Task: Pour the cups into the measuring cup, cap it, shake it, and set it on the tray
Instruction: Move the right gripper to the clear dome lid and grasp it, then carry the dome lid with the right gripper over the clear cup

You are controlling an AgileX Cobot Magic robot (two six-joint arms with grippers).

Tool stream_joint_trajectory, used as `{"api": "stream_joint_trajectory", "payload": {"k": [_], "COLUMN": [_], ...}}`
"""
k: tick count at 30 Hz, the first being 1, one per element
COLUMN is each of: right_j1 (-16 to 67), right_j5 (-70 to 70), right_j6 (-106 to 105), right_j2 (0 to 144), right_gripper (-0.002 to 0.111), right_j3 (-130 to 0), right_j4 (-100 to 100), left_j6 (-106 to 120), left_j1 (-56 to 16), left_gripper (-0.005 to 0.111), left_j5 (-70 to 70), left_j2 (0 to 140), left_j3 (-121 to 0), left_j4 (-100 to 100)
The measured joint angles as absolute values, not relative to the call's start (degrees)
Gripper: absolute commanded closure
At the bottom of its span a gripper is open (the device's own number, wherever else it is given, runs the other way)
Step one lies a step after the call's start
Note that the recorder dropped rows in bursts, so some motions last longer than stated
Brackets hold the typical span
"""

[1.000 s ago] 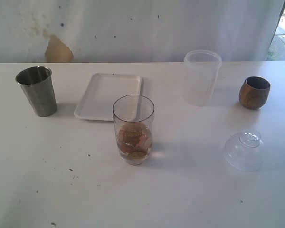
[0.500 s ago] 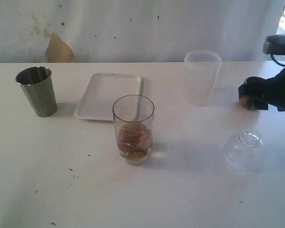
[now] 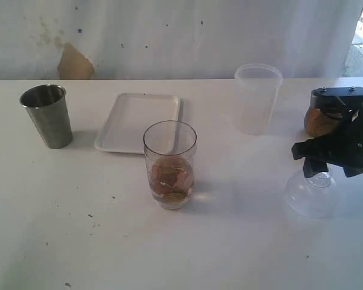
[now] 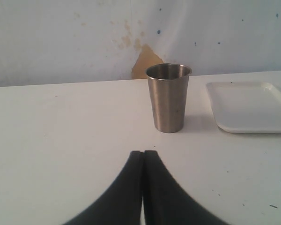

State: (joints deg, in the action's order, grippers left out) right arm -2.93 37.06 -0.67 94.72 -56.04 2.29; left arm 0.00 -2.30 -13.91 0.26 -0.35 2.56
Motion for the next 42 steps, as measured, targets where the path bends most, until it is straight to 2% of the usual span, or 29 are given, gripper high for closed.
{"api": "stream_joint_trajectory", "payload": {"k": [6,10,14,18,34,42], "right_j1": [-2.68,-1.1,-0.61,-0.61,11.11,17.83], "right_j5": [35.57,35.36,34.53,37.17,67.62,69.68], "right_j6": [-0.67,-0.67,-1.02,-1.12,0.0,5.37], "right_j2": [95.5,97.56,97.98,98.13,90.73,90.7], "right_gripper": [0.046,0.054,0.074,0.107,0.108,0.108], "right_j3": [-56.14,-56.26,-56.49,-57.73,-80.96,-91.65], "right_j4": [2.19,2.19,2.08,2.08,3.12,6.67], "left_j6": [0.0,0.0,0.0,0.0,0.0,0.0], "left_j1": [-2.3,-2.3,-2.3,-2.3,-2.3,-2.3], "left_gripper": [0.107,0.107,0.107,0.107,0.107,0.107], "left_j5": [-13.91,-13.91,-13.91,-13.91,-13.78,-13.78], "left_j2": [0.26,0.26,0.26,0.26,0.26,0.26], "left_j3": [-0.35,-0.35,-0.35,-0.35,-0.35,-0.35], "left_j4": [2.56,2.56,2.56,2.56,2.46,2.46]}}
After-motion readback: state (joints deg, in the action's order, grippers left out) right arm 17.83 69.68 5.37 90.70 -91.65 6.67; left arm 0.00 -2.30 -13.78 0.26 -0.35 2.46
